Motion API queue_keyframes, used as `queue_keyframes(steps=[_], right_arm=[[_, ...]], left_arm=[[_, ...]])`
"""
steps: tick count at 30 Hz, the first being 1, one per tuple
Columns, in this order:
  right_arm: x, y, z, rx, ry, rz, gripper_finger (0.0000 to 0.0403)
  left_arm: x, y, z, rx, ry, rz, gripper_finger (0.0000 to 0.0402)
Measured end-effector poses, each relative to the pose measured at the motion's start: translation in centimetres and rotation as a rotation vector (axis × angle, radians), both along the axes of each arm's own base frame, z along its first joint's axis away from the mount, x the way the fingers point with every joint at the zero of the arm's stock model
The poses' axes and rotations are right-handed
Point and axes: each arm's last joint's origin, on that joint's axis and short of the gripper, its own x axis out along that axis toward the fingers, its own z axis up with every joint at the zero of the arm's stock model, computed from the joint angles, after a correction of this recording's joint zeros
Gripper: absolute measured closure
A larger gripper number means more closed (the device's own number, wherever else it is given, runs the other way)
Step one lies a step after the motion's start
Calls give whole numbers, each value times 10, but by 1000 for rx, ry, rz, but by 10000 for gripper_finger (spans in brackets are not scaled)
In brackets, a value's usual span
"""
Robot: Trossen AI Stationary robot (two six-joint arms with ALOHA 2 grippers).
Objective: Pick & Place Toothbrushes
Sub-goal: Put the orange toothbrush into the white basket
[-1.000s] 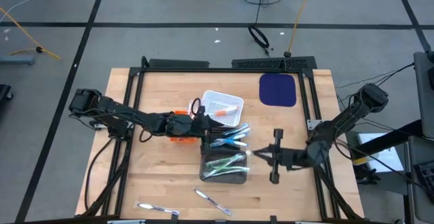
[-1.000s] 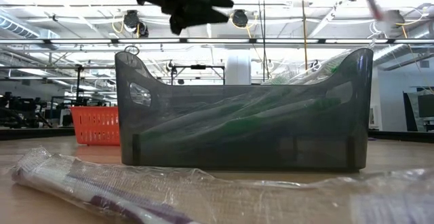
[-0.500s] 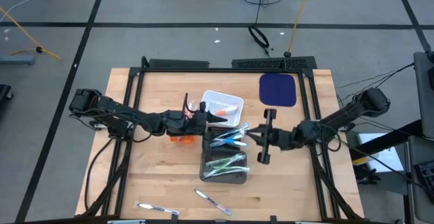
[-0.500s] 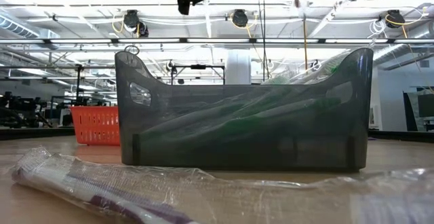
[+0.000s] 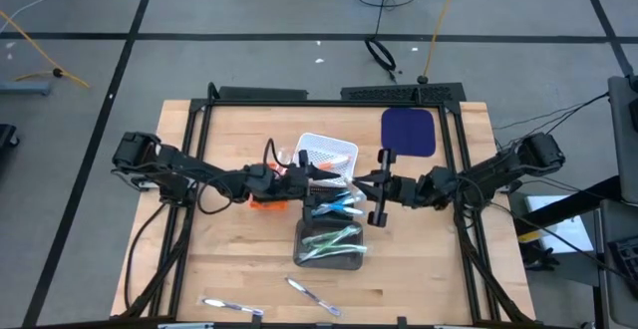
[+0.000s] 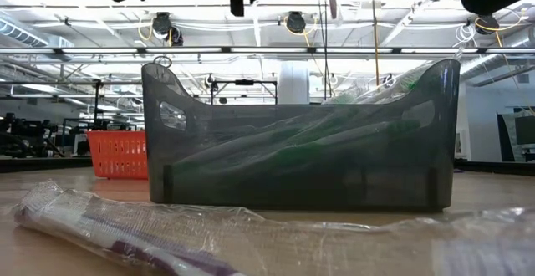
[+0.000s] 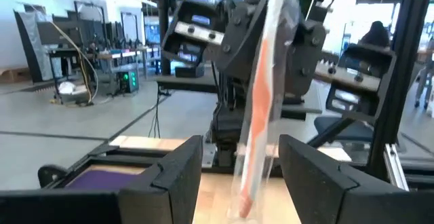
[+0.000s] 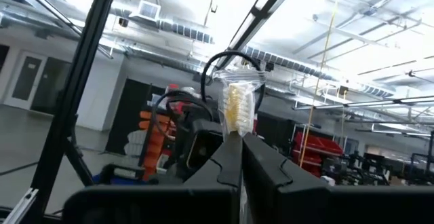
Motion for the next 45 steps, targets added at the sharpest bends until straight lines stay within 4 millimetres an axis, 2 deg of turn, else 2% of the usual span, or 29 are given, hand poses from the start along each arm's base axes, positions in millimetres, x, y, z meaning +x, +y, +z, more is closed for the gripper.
queue_keyframes(steps=[10, 22, 26, 31, 32, 42, 45], right_arm=[[0, 0, 0, 7, -3, 3, 403], [1, 0, -2, 14, 27, 12, 403], [2, 0, -3, 11, 34, 12, 403], [2, 0, -4, 9, 45, 12, 403], [2, 0, -4, 9, 45, 12, 403], [3, 0, -5, 9, 56, -2, 402], [2, -1, -4, 35, 57, -40, 387]], left_arm=[[13, -2, -12, -23, -119, -6, 204], [44, -7, -25, -8, -86, -7, 207], [45, -7, -26, 15, -73, -3, 254], [45, -7, -29, 20, -50, -11, 372], [45, -7, -29, 18, -46, -12, 384], [45, -7, -30, -7, -34, 6, 391], [45, -6, -31, -8, -30, 16, 391]])
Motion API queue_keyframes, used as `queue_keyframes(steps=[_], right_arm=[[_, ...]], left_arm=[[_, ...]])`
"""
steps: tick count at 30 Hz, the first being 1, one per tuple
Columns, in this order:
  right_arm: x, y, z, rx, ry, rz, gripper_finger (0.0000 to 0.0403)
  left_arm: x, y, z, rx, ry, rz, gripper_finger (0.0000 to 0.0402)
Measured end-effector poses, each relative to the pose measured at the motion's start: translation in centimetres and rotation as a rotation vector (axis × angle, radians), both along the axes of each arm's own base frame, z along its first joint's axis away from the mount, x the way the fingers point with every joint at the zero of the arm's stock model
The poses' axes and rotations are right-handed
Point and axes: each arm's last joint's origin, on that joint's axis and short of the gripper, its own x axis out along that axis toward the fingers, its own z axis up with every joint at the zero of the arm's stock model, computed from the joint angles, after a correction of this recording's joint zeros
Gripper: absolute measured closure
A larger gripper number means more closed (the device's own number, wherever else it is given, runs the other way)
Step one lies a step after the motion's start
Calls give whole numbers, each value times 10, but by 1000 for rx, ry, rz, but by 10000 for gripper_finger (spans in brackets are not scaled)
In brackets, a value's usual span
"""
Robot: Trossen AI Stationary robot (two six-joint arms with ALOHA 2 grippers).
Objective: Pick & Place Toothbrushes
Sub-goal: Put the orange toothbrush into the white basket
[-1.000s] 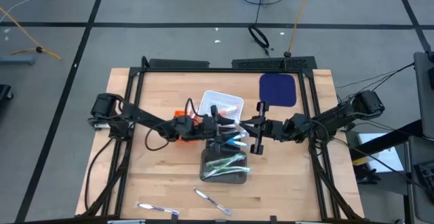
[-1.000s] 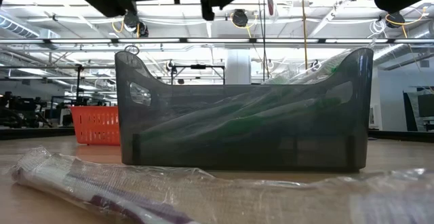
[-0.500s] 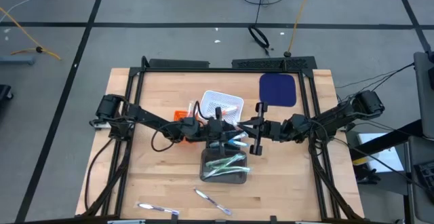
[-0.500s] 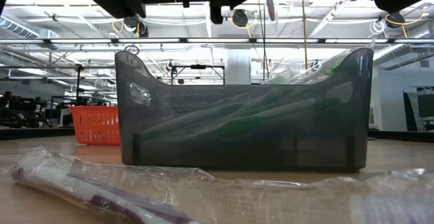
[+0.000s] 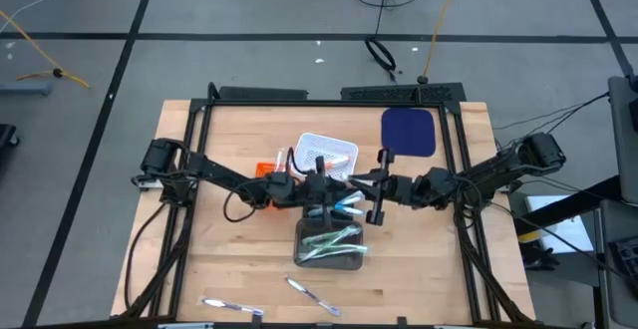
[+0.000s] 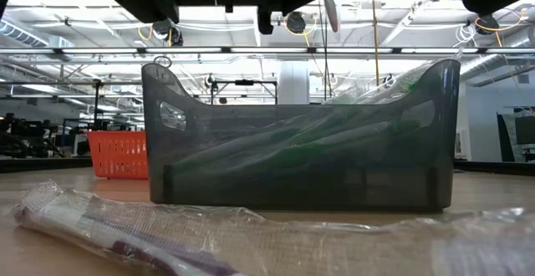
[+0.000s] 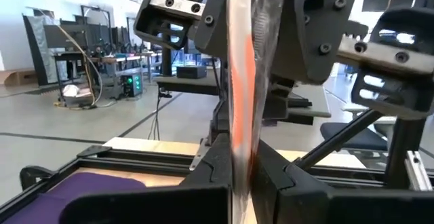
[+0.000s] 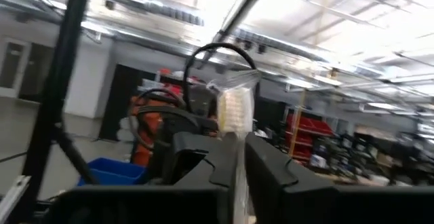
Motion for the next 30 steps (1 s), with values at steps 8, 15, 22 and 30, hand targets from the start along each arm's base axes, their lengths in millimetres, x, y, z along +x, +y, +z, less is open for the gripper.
queue_keyframes(steps=[8, 15, 22, 30], right_arm=[[-2, -2, -2, 81, 74, -102, 298], [-5, -6, -6, 111, 204, -192, 234], [-5, -6, -17, 151, 326, -196, 219], [-7, 5, -29, 225, 423, -139, 233]], left_arm=[[-14, 6, 12, 31, 192, 133, 391], [-33, 15, 25, 66, 346, 270, 391], [-42, 36, 18, 47, 483, 389, 391], [-49, 70, 3, -46, 633, 502, 391]])
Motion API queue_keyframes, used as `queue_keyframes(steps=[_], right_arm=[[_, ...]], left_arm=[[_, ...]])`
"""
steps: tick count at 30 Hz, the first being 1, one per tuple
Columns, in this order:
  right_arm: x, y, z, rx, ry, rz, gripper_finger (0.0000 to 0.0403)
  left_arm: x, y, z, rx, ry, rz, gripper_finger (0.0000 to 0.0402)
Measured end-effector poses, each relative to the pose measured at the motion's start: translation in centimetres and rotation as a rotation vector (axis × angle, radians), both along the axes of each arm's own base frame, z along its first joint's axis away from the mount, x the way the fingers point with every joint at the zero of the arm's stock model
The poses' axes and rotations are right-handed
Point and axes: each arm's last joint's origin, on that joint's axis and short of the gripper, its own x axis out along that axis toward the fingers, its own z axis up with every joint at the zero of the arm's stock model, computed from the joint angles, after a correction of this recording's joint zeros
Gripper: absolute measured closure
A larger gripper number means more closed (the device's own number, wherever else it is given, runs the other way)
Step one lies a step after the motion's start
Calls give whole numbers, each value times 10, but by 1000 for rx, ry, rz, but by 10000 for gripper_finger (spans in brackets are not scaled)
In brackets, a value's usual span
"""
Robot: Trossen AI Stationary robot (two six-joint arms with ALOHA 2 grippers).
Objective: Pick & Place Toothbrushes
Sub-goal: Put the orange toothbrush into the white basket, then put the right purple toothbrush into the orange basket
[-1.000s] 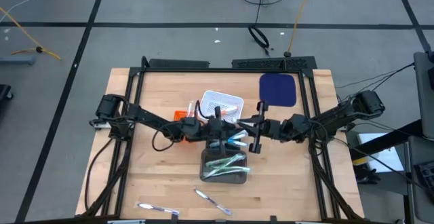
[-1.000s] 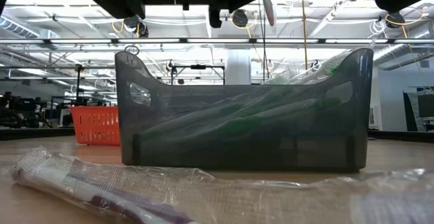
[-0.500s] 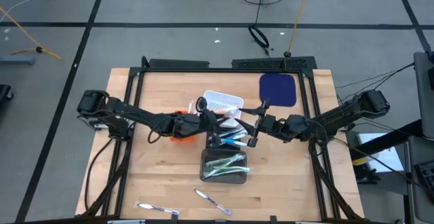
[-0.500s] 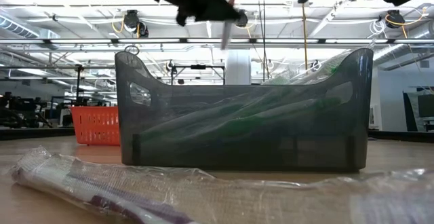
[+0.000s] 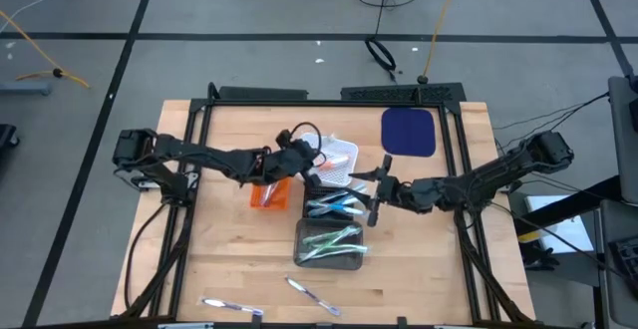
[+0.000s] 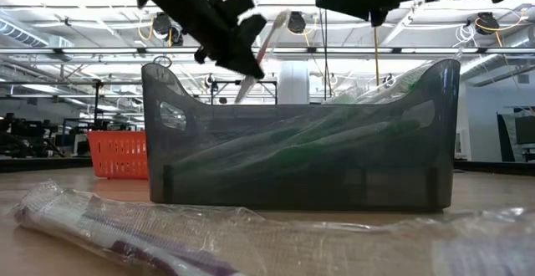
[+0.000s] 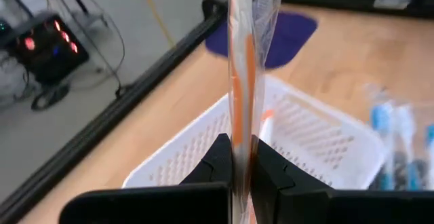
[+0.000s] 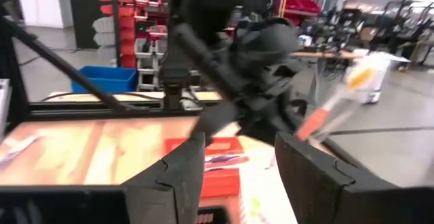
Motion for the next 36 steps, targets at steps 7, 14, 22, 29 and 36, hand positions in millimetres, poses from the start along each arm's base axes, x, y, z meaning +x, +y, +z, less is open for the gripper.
queue_keyframes(steps=[7, 14, 22, 29, 36], right_arm=[[-3, 12, -5, 77, 24, 49, 234], [-7, 22, -6, 75, 40, 86, 234], [-10, 30, -10, 89, 77, 115, 234], [-10, 30, -13, 89, 99, 116, 234], [-10, 30, -13, 87, 103, 115, 234]], left_arm=[[-3, 19, -9, -60, 55, 46, 392], [2, 23, -17, -141, 34, 25, 384], [5, 24, -28, -150, 60, 32, 386], [8, 24, -34, -157, 64, 38, 334], [8, 24, -34, -162, 64, 45, 280]])
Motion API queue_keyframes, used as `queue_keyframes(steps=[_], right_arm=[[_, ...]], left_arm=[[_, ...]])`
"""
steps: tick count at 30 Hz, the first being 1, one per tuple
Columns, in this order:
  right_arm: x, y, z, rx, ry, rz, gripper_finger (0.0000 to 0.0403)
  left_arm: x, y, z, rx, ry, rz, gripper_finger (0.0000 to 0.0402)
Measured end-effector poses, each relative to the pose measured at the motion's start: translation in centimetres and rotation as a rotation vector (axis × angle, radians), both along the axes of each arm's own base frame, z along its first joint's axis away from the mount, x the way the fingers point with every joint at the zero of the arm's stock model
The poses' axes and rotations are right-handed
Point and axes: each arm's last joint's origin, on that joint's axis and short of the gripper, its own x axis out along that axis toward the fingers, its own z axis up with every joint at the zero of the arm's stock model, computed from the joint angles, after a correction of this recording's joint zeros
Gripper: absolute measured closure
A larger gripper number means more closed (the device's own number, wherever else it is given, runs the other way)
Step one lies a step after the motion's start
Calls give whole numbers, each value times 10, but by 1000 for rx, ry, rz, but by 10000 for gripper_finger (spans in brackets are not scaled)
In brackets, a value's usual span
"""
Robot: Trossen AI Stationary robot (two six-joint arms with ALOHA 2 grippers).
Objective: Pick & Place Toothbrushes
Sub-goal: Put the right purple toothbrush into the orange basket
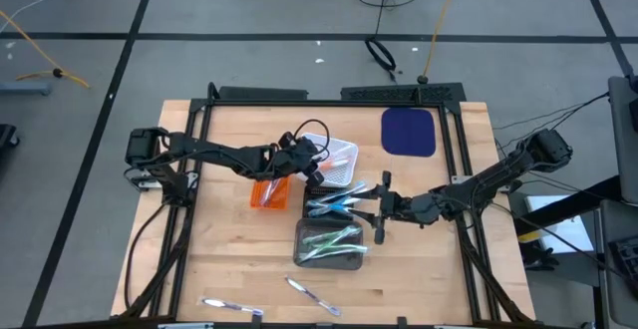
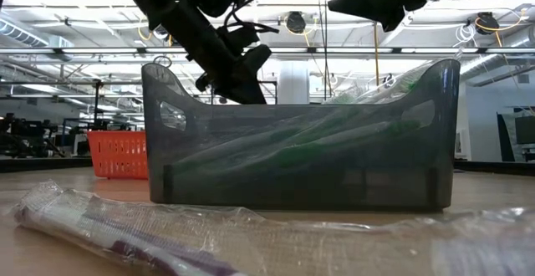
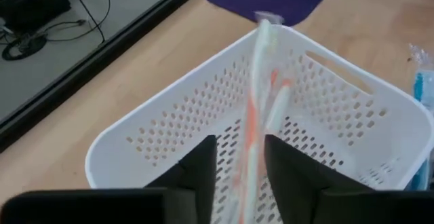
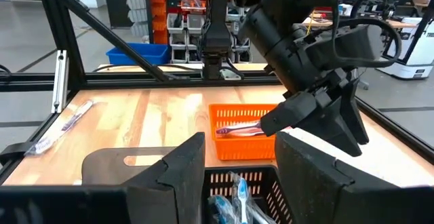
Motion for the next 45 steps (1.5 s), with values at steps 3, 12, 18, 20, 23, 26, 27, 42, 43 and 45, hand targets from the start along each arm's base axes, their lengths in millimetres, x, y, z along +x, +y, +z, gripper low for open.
queue_keyframes(steps=[3, 12, 18, 20, 23, 26, 27, 42, 43, 45], right_arm=[[0, 0, 0, -1, 3, 0, 234], [0, 0, -3, 4, 27, -3, 234], [0, 0, -3, -15, 31, 0, 234], [0, 0, -3, -16, 31, -1, 234], [0, -1, -3, -17, 31, -2, 234], [0, -1, -3, -17, 29, -3, 234], [0, -1, -3, -17, 28, -4, 234], [0, -1, -2, -35, 21, -2, 234], [0, -1, -2, -35, 21, -1, 234], [0, -1, -2, -35, 21, -1, 234]], left_arm=[[0, 1, 1, -6, -13, 13, 248], [-8, -12, 17, -124, -27, -148, 211], [-31, -47, 39, -264, 11, -295, 211], [-41, -61, 45, -305, 35, -327, 210], [-55, -86, 51, -360, 70, -388, 210], [-67, -113, 54, -400, 107, -447, 210], [-71, -122, 54, -406, 119, -471, 210], [-121, -224, 52, -266, 112, -704, 211], [-122, -229, 50, -246, 107, -703, 211], [-123, -238, 43, -215, 104, -708, 211]])
